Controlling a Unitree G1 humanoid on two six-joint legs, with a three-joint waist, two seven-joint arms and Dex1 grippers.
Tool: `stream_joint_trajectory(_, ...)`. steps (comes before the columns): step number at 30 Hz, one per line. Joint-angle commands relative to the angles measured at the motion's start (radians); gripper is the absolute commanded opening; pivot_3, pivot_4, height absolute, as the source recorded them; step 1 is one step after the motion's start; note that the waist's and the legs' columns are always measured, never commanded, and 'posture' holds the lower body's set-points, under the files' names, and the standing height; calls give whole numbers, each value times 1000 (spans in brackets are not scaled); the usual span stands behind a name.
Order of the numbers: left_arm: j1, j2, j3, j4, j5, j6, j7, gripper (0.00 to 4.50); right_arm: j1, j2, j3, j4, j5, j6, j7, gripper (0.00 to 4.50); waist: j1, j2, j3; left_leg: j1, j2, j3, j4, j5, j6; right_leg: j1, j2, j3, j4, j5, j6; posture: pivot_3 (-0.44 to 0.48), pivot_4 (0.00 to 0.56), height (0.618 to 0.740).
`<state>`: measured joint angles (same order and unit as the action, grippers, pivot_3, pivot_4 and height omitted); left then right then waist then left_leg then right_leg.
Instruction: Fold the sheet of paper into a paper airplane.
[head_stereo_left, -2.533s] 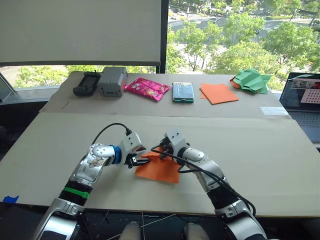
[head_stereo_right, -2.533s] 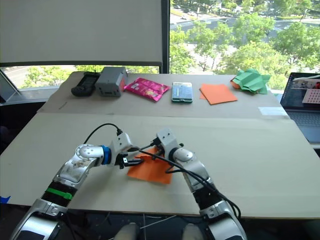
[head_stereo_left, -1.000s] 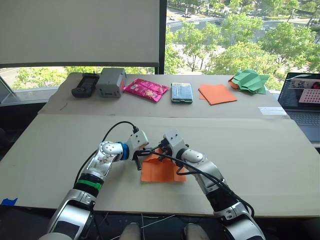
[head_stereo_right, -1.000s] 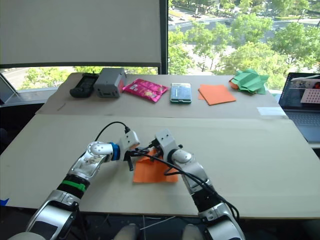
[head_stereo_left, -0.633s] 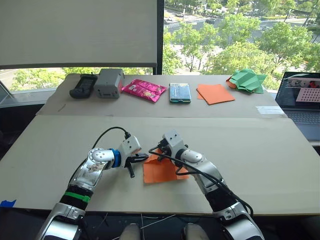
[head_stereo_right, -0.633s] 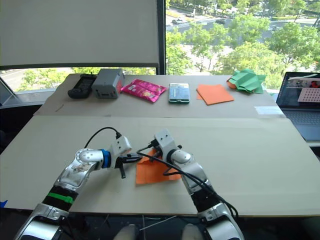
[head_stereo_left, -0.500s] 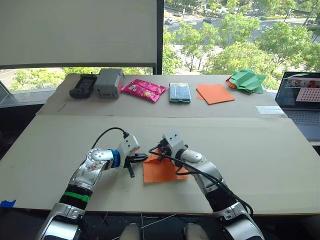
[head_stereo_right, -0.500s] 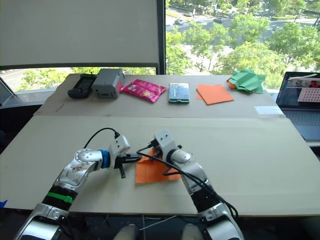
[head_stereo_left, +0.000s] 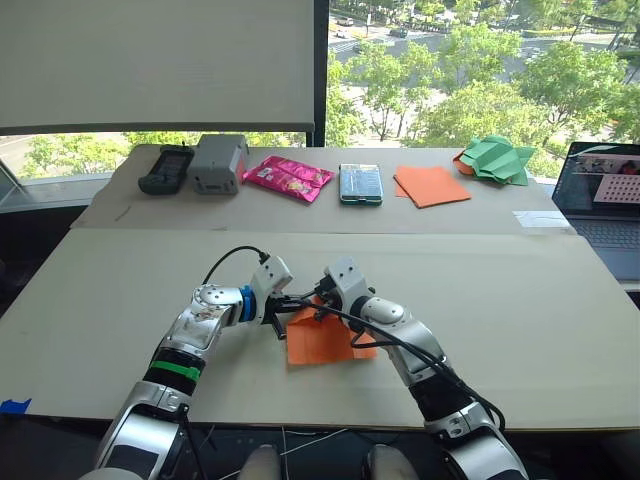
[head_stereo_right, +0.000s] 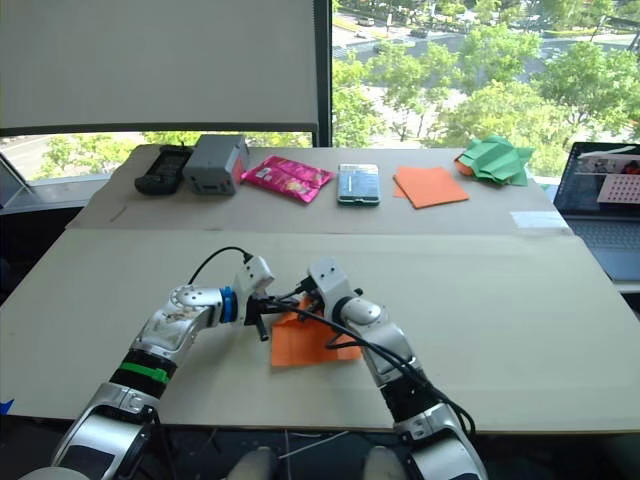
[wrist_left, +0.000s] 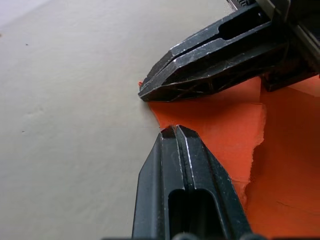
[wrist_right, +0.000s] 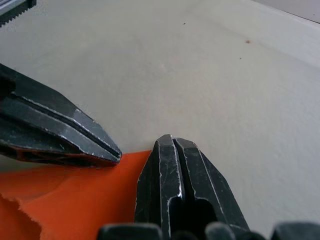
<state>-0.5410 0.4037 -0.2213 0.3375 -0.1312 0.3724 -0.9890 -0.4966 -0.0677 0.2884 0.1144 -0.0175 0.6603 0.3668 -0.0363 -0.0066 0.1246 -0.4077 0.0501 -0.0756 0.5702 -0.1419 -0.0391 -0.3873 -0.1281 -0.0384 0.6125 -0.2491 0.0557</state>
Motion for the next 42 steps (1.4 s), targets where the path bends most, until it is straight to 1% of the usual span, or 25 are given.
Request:
stream_joint_trajectory(1,15,21,-38,20,54,-53,-2,27,15,2,10,7,-4,17,-1,0,2,0,0,0,0,0,0,-1,-2,0,0,0,0,0,0,0,150,702)
stream_joint_trajectory(5,43,56,-73,23,98,-87,-8,27,11,6,7,6,-3,20,-5,0,2,0,-1,1,0,0,0,-4,-6,0,0,0,0,0,0,0,150,702)
stream_joint_trajectory(14,165,115,-53,-109,53,-28,-41,27,5,9,6,17,-2,14,-4,0,-3,2,-2,2,0,0,0,-4,-6,1,0,0,0,0,0,0,150,702)
stream_joint_trajectory(20,257,160,-31,-191,37,12,-26,27,4,9,9,23,-2,11,-1,0,-3,3,-3,2,1,0,0,-4,-6,0,0,0,0,0,0,0,150,702)
stream_joint_trajectory(25,275,168,-13,-231,24,33,-10,27,9,9,14,20,-3,7,2,0,-3,4,-3,2,1,0,-1,-4,-7,0,0,0,0,0,-1,0,150,702)
stream_joint_trajectory(29,250,153,20,-272,-1,53,16,27,15,4,23,-10,4,-30,20,0,-3,4,-3,2,1,0,-1,-4,-7,0,0,0,0,0,-1,0,150,702)
stream_joint_trajectory(31,218,145,65,-334,-48,100,36,27,22,-7,8,-83,23,-43,37,0,-2,4,-1,1,1,0,-1,-4,-7,-1,0,0,-1,0,-1,0,150,702)
stream_joint_trajectory(33,181,144,136,-421,-123,174,53,27,25,-22,-34,-197,55,-15,50,0,-1,3,5,-1,1,0,-1,-4,-7,-2,0,0,-1,0,-1,0,150,702)
stream_joint_trajectory(36,154,168,202,-506,-202,243,49,27,25,-44,-112,-356,131,79,65,0,5,2,11,-8,0,-1,-1,-3,-5,-6,0,0,0,0,0,0,150,702)
stream_joint_trajectory(37,144,168,219,-518,-225,261,52,27,25,-54,-135,-405,154,120,67,0,9,3,11,-8,0,-1,-1,-1,-2,-6,0,0,-1,1,0,0,150,702)
stream_joint_trajectory(38,134,167,230,-525,-243,272,54,27,27,-63,-158,-451,177,158,69,0,14,2,11,-7,0,-1,0,-1,-2,-5,0,0,-1,1,1,0,150,702)
stream_joint_trajectory(40,119,157,218,-516,-245,269,59,27,38,-87,-214,-531,223,231,73,0,22,2,11,-5,0,-1,0,-3,-5,-2,0,-1,-2,1,0,0,150,702)
stream_joint_trajectory(42,110,126,144,-463,-197,222,63,27,80,-155,-252,-583,243,275,95,0,31,3,11,-5,0,-1,0,-4,-6,-2,0,-1,-3,0,0,0,150,702)
